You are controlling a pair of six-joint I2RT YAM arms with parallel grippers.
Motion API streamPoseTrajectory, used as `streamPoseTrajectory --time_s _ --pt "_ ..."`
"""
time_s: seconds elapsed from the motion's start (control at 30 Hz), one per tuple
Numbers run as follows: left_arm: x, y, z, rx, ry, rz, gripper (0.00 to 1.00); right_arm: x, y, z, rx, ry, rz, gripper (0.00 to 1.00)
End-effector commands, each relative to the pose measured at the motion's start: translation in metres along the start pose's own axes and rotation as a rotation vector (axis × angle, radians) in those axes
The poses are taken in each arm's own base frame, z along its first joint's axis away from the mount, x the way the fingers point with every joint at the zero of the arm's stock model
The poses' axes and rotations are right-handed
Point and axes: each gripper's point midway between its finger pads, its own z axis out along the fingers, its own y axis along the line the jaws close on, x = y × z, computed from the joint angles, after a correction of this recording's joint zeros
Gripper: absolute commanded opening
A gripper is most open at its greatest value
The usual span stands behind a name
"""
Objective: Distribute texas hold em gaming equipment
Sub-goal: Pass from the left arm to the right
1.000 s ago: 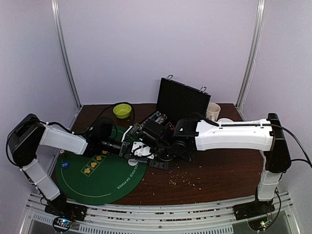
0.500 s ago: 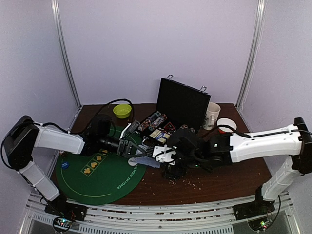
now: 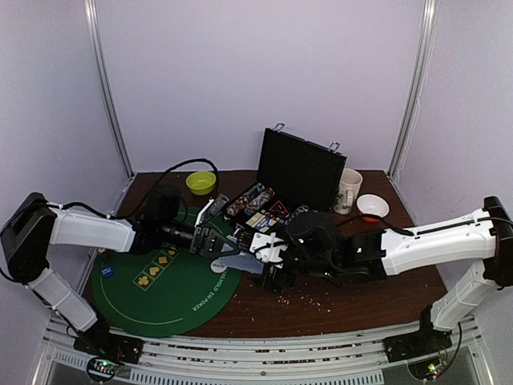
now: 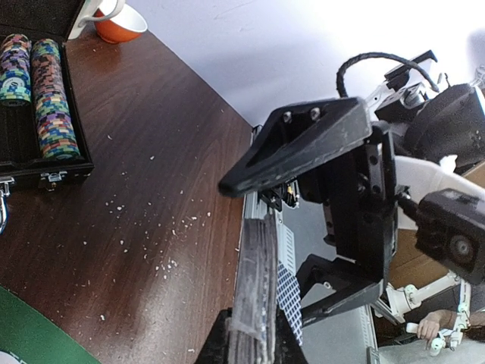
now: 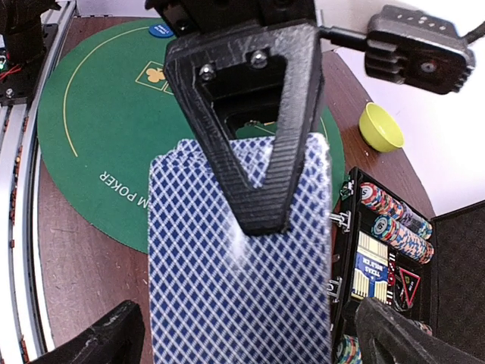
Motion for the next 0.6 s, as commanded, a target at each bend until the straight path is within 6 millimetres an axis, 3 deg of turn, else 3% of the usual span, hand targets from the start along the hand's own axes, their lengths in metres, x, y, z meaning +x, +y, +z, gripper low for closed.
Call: streamPoseTrajectory --time_s 0.0,0.13,0.3,0.43,0.57 --pt "-0.019 -0.013 -0.001 0.012 -0.035 0.079 0.00 -0.003 0.000 0.016 0.007 -0.008 0.019 1.00" --pt "-0.019 -0.013 -0.001 0.013 -0.038 0.078 0.00 0.002 -0.001 0.025 0.030 0.005 0.016 0.98" --pt "-0.018 -0.011 0.001 0.020 -0.032 0.068 0.00 0.001 -0.003 0.029 0.042 0.004 0.035 0.78" --pt "-0.017 -0.011 0.001 0.024 -0.029 0.066 0.00 0.006 -0.003 0.029 0.048 0.013 0.033 0.70" --pt "-0.017 -0.009 0.002 0.024 -0.026 0.062 0.00 0.002 -0.006 0.029 0.063 0.007 0.022 0.57"
